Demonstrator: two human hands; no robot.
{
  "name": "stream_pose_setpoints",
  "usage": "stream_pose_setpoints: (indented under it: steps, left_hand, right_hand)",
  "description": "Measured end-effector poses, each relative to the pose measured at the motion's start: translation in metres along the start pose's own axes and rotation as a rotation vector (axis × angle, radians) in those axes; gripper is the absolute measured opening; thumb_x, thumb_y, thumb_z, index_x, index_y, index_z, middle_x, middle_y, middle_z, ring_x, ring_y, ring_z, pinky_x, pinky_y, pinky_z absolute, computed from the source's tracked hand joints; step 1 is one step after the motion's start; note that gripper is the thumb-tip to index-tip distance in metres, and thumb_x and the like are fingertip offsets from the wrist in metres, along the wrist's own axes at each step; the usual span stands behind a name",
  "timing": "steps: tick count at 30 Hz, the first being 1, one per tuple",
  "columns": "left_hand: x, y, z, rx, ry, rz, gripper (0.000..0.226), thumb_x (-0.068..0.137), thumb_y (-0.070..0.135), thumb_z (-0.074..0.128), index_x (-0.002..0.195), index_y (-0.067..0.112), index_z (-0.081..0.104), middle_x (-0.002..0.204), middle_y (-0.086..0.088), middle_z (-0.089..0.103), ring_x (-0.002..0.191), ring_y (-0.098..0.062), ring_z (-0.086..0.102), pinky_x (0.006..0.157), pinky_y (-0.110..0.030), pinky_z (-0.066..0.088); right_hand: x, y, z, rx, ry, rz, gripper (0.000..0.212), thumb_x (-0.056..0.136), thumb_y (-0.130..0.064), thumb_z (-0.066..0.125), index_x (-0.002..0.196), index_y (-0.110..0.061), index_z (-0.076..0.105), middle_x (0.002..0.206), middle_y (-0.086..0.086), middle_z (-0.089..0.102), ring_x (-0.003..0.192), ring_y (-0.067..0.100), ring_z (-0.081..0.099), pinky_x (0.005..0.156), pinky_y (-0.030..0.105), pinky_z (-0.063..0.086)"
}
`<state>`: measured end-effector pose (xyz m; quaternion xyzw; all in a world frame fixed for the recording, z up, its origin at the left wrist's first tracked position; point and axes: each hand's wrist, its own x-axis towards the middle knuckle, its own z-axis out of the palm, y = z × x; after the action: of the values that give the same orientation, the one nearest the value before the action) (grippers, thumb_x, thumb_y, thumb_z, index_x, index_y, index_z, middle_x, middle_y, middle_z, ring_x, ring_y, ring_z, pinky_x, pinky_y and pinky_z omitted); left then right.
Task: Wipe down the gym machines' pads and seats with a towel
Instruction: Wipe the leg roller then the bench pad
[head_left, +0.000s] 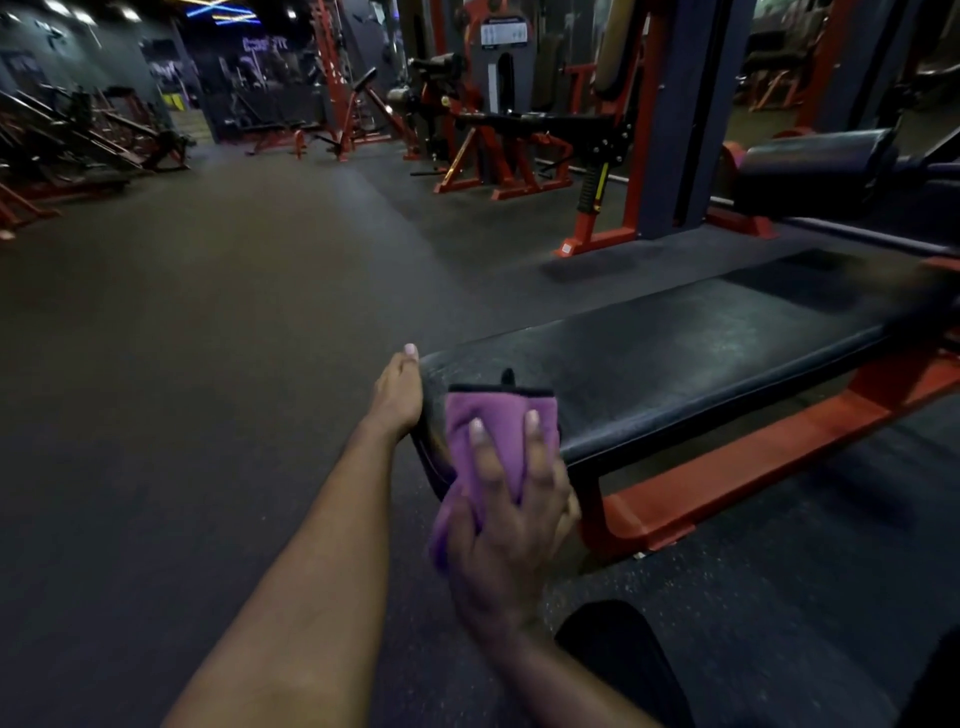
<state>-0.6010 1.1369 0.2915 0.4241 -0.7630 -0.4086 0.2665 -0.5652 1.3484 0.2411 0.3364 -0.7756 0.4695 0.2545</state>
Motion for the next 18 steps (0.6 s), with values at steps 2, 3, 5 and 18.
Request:
stream_pose_setpoints:
  steps: [2, 3, 5, 18]
  left_hand:
    - [0.001, -0.002, 0.002, 0.007, 0.010, 0.000, 0.060, 0.109, 0.047, 0.020, 0.136, 0.006, 0.054, 0.143, -0.019, 0.053, 0.133, -0.033, 0.046, 0.114, -0.044, 0.034]
    - [0.001, -0.001, 0.002, 0.010, 0.011, -0.001, 0.060, 0.109, 0.047, 0.020, 0.136, 0.006, 0.054, 0.143, -0.019, 0.053, 0.133, -0.034, 0.046, 0.114, -0.044, 0.034]
    - [0.001, 0.000, 0.003, 0.025, 0.006, -0.006, 0.060, 0.109, 0.047, 0.020, 0.136, 0.006, 0.054, 0.143, -0.019, 0.052, 0.133, -0.033, 0.046, 0.112, -0.043, 0.034]
    - [-0.002, 0.006, 0.001, 0.099, -0.014, -0.019, 0.062, 0.108, 0.051, 0.018, 0.149, 0.012, 0.044, 0.155, -0.015, 0.041, 0.143, -0.033, 0.035, 0.118, -0.044, 0.026]
  right_hand:
    - [0.026, 0.016, -0.008, 0.060, 0.094, 0.143, 0.062, 0.090, -0.032, 0.054, 0.150, -0.042, 0.041, 0.165, 0.004, 0.029, 0.142, 0.034, 0.039, 0.103, 0.055, 0.038]
    - [0.037, 0.022, -0.012, 0.090, 0.158, 0.220, 0.063, 0.089, -0.029, 0.055, 0.150, -0.040, 0.043, 0.164, 0.004, 0.029, 0.140, 0.034, 0.041, 0.103, 0.055, 0.039]
    - [0.043, 0.027, -0.015, 0.111, 0.245, 0.302, 0.062, 0.090, -0.024, 0.057, 0.150, -0.035, 0.048, 0.164, 0.005, 0.030, 0.140, 0.033, 0.041, 0.104, 0.055, 0.040]
    - [0.072, 0.081, -0.022, 0.221, 0.413, 0.557, 0.064, 0.095, -0.015, 0.059, 0.154, -0.029, 0.042, 0.167, 0.012, 0.020, 0.149, 0.033, 0.029, 0.119, 0.048, 0.029]
